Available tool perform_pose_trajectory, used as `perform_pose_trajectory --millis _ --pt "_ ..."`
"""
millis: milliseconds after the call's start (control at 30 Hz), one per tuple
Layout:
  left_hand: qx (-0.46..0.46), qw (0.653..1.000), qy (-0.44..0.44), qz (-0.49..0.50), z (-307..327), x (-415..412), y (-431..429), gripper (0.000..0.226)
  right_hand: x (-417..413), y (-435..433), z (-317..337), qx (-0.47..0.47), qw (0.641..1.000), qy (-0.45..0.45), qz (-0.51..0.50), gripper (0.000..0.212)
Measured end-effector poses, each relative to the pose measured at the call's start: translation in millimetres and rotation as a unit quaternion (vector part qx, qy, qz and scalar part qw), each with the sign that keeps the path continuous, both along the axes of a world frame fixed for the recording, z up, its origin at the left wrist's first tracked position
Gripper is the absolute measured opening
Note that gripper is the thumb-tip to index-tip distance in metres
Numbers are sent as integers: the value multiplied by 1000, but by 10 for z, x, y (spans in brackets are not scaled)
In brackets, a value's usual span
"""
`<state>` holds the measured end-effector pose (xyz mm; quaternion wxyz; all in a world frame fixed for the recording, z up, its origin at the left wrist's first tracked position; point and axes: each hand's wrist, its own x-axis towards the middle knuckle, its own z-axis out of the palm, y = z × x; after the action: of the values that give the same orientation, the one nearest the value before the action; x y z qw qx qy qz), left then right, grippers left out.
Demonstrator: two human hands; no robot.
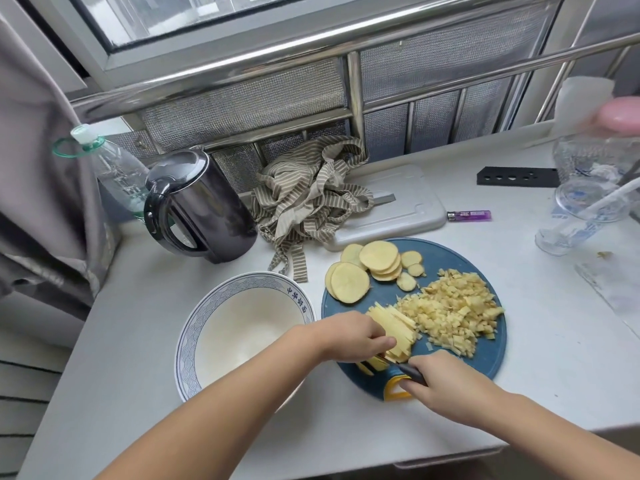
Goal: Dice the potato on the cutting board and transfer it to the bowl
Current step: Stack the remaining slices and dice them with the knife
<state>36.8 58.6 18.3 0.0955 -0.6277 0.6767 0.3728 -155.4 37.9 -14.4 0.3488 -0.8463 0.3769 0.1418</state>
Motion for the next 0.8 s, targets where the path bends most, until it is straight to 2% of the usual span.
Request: perform_pose_trajectory --millis 200,300,433,500,567,633,733,800 --pt "63 998 -10 18 53 -16 -126 72 -85 -78 159 -7 1000 1 23 35" --pt "62 997 -1 35 85 10 -131 73 -209 -103 235 -25 999 17 34 37" --pt "-29 995 49 88 144 102 -155 54 -444 -116 303 -51 998 36 15 36" --pt "-101 989 20 101 149 186 -189 32 -568 -122 332 -56 997 43 -6 35" --pt "-155 983 -21 95 150 273 -212 36 -696 -128 347 -53 997 44 -43 34" --pt "-167 983 -45 54 118 329 -206 45 -823 -133 343 -53 994 36 -90 34" --pt "-201 968 -106 -111 -32 271 -145 68 -957 -121 323 -55 984 10 -168 35" --pt "-218 949 -97 -205 -171 169 -130 90 -998 -89 326 -55 975 -15 -216 39"
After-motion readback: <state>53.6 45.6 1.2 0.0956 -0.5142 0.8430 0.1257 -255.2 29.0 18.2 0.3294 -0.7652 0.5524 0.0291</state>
